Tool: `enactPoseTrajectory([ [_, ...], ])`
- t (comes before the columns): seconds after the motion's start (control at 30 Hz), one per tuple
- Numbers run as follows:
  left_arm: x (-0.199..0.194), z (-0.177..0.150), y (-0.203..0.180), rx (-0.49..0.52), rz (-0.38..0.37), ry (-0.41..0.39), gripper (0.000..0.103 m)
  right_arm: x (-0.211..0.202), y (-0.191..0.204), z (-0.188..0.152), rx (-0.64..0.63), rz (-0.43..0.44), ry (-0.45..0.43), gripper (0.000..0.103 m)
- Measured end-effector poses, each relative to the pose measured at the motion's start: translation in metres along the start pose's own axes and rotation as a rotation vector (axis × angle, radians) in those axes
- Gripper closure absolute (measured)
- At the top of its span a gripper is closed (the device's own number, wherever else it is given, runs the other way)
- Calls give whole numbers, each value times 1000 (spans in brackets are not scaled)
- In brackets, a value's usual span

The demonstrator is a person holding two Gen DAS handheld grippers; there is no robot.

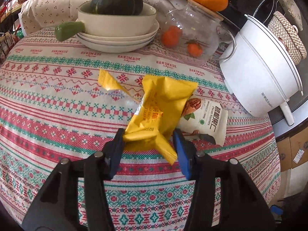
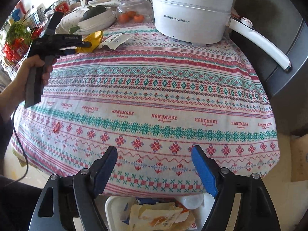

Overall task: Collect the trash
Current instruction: 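Grasp the yellow snack wrapper with the left gripper, then grasp the white pecan packet with the right gripper while the left holds the wrapper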

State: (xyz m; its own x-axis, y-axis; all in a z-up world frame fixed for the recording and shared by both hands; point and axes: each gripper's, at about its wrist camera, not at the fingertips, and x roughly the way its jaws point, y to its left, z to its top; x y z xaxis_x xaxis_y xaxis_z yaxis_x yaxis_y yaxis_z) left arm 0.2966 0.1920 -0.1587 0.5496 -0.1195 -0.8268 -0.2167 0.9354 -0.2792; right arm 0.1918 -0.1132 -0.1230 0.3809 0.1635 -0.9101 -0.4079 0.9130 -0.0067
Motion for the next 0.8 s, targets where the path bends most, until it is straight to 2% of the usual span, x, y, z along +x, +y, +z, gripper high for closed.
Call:
enactPoseTrajectory([
  [0.07, 0, -8, 4, 4, -12, 5, 72, 8, 5, 16, -2, 13, -8, 21],
  [0.1, -1, -12, 6, 15, -15, 5, 72, 13, 9, 26, -5, 18, -20, 21],
  [0.23, -13, -18, 12, 58, 10, -20, 73, 29, 26, 68, 15, 45, -56, 21],
  [0.5, -55, -12, 43, 49, 31, -118, 73, 71, 65, 152, 100, 89, -131, 21],
  [0.67, -55, -11, 62, 22, 61, -113, 73, 97, 76, 187, 150, 65, -173, 21],
  [0.8, -46, -10, 73, -23, 63, -90, 73, 117, 77, 200, 196, 65, -180, 21],
])
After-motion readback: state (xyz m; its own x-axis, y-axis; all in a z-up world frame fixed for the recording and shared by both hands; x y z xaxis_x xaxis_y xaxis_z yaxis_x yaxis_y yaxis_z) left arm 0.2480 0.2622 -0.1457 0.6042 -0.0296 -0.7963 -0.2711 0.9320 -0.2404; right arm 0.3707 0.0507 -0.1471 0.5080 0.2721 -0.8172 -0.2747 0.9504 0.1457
